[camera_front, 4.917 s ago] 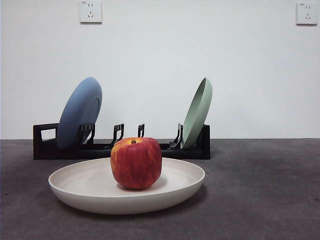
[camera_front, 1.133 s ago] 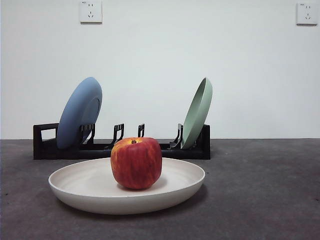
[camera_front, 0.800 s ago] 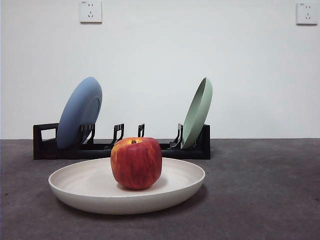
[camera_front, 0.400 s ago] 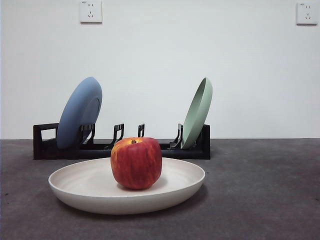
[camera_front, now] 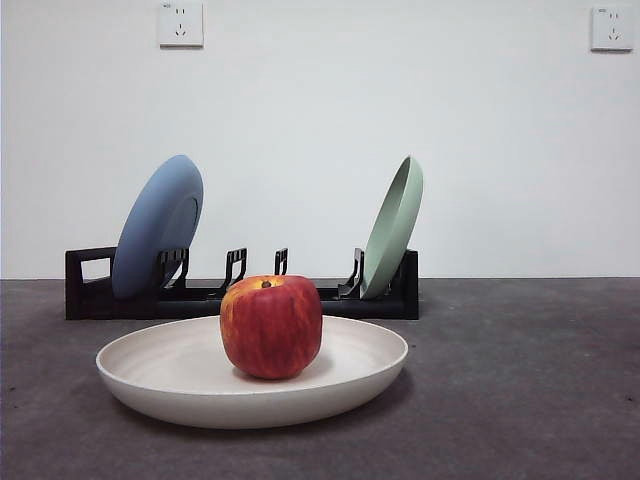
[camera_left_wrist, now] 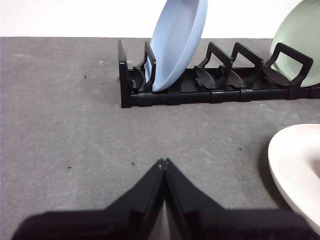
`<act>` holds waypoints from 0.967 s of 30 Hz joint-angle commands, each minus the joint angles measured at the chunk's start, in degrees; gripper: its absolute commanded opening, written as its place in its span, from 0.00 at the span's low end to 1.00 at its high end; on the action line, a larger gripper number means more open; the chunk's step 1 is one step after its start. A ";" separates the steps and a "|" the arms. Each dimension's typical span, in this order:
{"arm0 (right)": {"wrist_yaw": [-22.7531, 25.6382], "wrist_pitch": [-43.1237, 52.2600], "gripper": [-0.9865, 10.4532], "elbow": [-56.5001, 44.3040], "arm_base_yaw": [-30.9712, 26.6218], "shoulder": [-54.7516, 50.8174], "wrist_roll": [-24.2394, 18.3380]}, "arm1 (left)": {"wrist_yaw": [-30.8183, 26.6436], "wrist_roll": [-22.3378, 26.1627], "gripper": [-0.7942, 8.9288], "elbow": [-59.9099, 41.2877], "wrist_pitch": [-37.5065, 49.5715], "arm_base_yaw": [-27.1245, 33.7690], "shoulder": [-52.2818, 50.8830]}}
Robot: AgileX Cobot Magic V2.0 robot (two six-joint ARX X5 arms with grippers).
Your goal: Take the yellow plate from the plate rack,put the plate on the table,take the apple from the table,put the apple in the plate
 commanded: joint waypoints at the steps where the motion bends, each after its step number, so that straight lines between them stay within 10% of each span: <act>1: -2.78 6.84 0.09 -0.26 -4.61 -3.17 -3.41 | 0.00 -0.31 0.08 -0.59 0.33 0.20 0.11; 14: -4.46 37.29 0.09 -31.91 -32.06 -30.27 -8.57 | -0.02 -0.31 0.08 -0.59 0.33 0.20 0.42; 29: -1.99 62.38 0.09 -79.78 -36.20 -56.19 -1.49 | 0.00 -0.31 0.08 -0.59 0.33 0.20 0.52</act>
